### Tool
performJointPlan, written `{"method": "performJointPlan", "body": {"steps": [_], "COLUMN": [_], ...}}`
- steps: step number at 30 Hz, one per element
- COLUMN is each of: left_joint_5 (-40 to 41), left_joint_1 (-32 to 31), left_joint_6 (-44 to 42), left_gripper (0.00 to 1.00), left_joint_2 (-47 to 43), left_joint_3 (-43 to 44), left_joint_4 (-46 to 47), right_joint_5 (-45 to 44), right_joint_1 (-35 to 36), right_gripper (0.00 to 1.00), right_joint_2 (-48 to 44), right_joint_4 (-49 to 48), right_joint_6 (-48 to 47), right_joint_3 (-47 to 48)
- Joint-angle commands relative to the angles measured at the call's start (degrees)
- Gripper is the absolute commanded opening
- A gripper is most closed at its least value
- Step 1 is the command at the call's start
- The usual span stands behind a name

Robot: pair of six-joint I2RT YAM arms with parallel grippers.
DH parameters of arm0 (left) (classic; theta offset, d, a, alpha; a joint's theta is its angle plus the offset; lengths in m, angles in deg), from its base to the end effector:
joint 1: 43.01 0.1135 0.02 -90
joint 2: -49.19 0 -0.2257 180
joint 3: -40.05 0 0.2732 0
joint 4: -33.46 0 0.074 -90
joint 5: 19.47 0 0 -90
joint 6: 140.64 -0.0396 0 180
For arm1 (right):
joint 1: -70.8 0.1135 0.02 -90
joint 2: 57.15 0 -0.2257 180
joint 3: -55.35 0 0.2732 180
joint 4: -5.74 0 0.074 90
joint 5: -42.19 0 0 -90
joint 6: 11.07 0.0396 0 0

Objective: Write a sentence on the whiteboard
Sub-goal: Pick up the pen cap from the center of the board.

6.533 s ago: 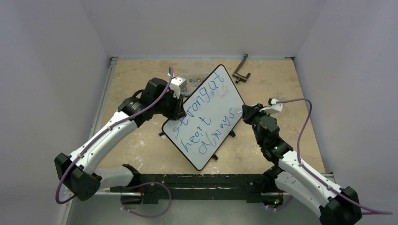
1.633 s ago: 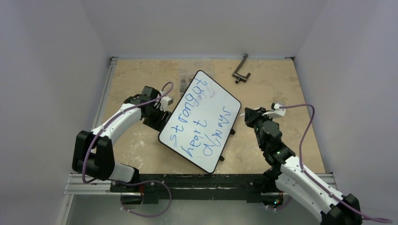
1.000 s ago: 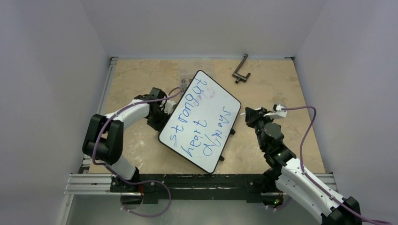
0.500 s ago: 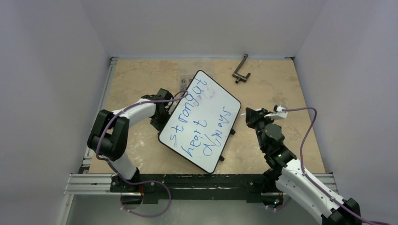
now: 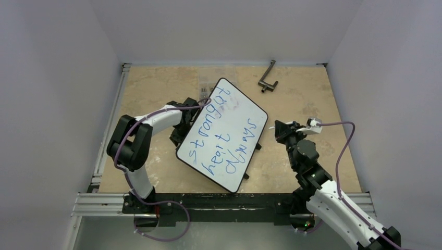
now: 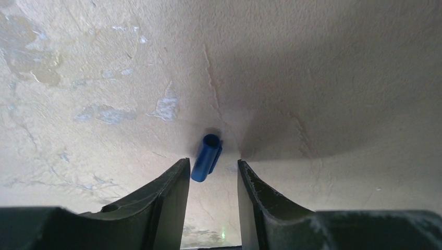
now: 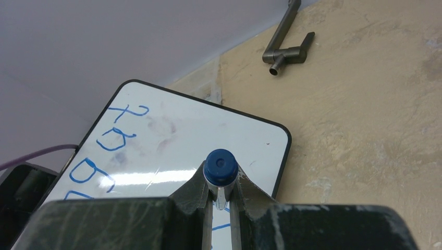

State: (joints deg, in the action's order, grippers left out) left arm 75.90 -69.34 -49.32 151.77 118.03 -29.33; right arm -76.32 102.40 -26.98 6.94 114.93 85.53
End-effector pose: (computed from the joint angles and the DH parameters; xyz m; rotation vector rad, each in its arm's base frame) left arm 0.2909 -0.1398 0.1067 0.6621 3.0004 0.1232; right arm 0.1861 0.0923 0.2247 0.4495 1.5498 0.5226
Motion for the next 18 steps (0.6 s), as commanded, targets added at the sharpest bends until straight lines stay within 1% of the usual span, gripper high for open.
{"method": "performJointPlan", "body": {"steps": [1, 4, 6, 8, 9, 15, 18], "left_joint_5": [-0.8, -0.72, -2.82, -4.93, -4.93, -2.49, -1.41], "left_joint_1": [-1.16, -1.18, -1.26, -1.51, -1.47, -1.22, -1.36], "left_joint_6": [7.22, 10.2, 12.72, 14.91, 15.74, 20.66, 23.15], "left_gripper": [0.38, 0.37, 0.35, 0.37, 0.38, 0.37, 0.33], "left_joint_2": [-0.25, -0.66, -1.17, -2.3, -2.9, -4.75, -5.23], "left_joint_3": [1.5, 1.32, 1.17, -0.29, -1.14, -4.25, -6.47], "left_joint_4": [-2.21, -1.37, -0.37, 2.32, 3.54, 8.09, 10.75], "right_joint_5": [-0.49, -0.49, -0.54, -0.57, -0.58, -0.55, -0.54], "right_joint_1": [-0.05, -0.05, -0.09, -0.06, -0.09, -0.09, -0.08], "right_gripper": [0.0, 0.0, 0.0, 0.0, 0.0, 0.0, 0.0], "right_joint_2": [-1.86, -2.68, -2.96, -3.2, -3.33, -4.19, -4.5], "right_joint_4": [1.59, 2.19, 2.69, 2.99, 3.11, 3.83, 3.97], "right_joint_6": [-0.32, -0.33, -0.33, -0.41, -0.45, -0.34, -0.24], "right_joint_3": [1.75, 2.05, 2.26, 2.43, 2.52, 2.38, 2.28]}}
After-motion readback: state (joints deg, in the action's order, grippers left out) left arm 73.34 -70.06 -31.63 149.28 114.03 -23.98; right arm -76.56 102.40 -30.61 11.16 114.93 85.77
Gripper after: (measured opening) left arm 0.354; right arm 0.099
